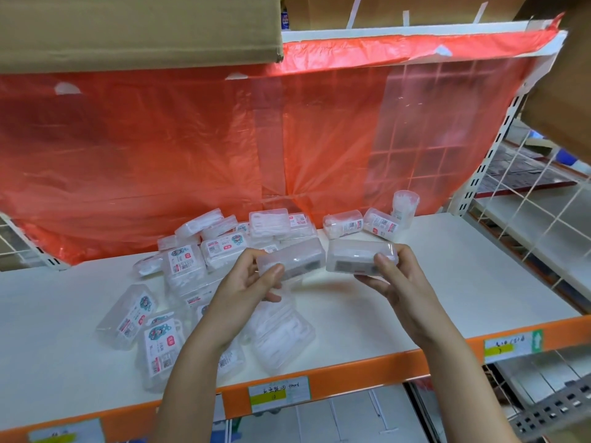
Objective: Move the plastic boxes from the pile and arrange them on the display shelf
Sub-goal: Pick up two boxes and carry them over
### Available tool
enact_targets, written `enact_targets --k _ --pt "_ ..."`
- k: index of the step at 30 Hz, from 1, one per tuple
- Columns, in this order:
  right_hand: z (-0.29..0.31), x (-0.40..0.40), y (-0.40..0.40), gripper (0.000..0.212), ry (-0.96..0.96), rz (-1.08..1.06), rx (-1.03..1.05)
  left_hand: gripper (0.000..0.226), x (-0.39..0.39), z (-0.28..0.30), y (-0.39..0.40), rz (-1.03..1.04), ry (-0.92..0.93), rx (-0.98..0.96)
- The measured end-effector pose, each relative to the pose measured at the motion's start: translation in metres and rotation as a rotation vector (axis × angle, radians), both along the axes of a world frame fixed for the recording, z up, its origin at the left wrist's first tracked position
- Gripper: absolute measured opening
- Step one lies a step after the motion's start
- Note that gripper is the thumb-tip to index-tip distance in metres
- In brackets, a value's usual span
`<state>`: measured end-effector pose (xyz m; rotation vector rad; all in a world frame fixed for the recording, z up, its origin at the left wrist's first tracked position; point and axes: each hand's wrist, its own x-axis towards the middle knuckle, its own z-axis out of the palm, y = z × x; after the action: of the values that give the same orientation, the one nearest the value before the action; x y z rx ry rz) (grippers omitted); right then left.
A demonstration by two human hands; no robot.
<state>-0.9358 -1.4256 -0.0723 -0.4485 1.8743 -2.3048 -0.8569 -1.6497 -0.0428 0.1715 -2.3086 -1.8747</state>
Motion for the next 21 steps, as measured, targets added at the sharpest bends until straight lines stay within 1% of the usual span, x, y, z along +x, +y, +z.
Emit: enact_targets --k 1,2,5,7,9,11,13,15,18,21 --pt "0.002 0.001 -0.002 0.084 -0.03 -0.024 -0.019 0.034 0.0 -0.001 0.001 0.009 -0.012 -0.01" --pt "0.003 0.001 -0.004 0.081 -0.06 -0.043 -0.029 0.036 0.0 -0.001 0.003 0.018 -0.025 -0.009" --pt "0.007 0.003 -0.008 0.057 -0.105 -0.086 0.002 0.052 -0.002 -0.005 0.007 0.04 -0.04 0.014" --pt "0.008 0.004 -0.01 0.052 -0.106 -0.11 0.053 0.053 -0.003 -0.006 0.009 0.047 -0.04 0.026" --pt "0.008 0.006 -0.011 0.044 -0.105 -0.121 0.112 0.048 -0.004 -0.007 0.012 0.045 -0.039 0.024" --pt "0.007 0.007 -0.014 0.037 -0.111 -0.118 0.166 0.036 -0.006 -0.007 0.016 0.067 -0.039 0.007" --pt "0.006 0.009 -0.016 0.036 -0.117 -0.112 0.204 0.021 -0.007 -0.008 0.02 0.095 -0.037 0.041" --pt "0.006 0.01 -0.017 0.036 -0.127 -0.093 0.23 0.011 -0.007 -0.008 0.022 0.109 -0.03 0.073" --pt "0.007 0.011 -0.015 0.033 -0.145 -0.052 0.246 0.007 -0.006 -0.008 0.022 0.097 -0.016 0.073" --pt "0.007 0.011 -0.013 0.019 -0.158 -0.005 0.225 0.012 -0.005 -0.007 0.022 0.071 -0.023 0.085"
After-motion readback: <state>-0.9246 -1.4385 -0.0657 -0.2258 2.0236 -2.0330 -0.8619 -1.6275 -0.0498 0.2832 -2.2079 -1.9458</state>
